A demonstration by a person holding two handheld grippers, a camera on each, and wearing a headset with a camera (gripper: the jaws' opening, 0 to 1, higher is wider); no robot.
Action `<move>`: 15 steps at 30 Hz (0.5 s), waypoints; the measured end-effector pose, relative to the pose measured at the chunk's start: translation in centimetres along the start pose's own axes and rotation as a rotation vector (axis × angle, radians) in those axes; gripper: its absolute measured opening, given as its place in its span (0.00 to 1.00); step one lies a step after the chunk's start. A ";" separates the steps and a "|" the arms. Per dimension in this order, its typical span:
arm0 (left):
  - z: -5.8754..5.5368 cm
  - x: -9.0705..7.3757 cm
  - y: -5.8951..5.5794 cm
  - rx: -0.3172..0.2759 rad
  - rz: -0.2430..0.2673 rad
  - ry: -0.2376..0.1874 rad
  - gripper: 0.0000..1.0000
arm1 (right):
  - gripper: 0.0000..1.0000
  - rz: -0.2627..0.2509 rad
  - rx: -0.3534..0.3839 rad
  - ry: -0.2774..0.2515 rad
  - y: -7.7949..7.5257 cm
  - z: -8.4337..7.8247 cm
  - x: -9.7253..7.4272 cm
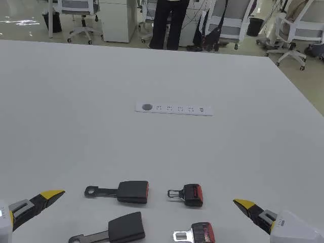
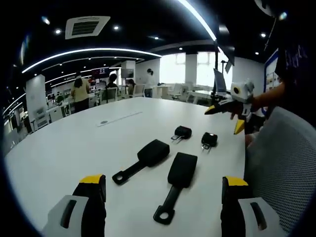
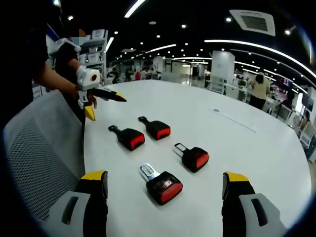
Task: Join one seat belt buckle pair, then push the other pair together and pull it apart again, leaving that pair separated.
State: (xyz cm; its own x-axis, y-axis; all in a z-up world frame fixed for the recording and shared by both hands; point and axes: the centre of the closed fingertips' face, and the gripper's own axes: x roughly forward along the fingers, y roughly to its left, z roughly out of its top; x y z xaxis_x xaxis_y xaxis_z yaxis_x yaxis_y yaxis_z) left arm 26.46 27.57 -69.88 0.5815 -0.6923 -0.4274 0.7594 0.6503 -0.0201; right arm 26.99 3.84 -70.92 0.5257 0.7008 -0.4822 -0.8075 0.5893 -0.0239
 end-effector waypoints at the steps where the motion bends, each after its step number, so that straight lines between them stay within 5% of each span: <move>1: 0.0 0.0 0.0 0.001 0.000 -0.001 0.99 | 0.98 0.000 0.000 -0.001 0.0 0.0 0.0; 15: 0.0 -0.3 0.0 0.000 0.000 -0.003 0.99 | 0.98 0.003 -0.004 0.002 0.2 0.2 0.0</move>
State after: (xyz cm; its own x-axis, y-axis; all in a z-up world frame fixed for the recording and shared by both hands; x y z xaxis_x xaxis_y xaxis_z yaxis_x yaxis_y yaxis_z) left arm 26.32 27.73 -69.74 0.5825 -0.6928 -0.4250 0.7593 0.6504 -0.0196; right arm 26.84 4.03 -70.76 0.5232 0.7016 -0.4838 -0.8099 0.5859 -0.0262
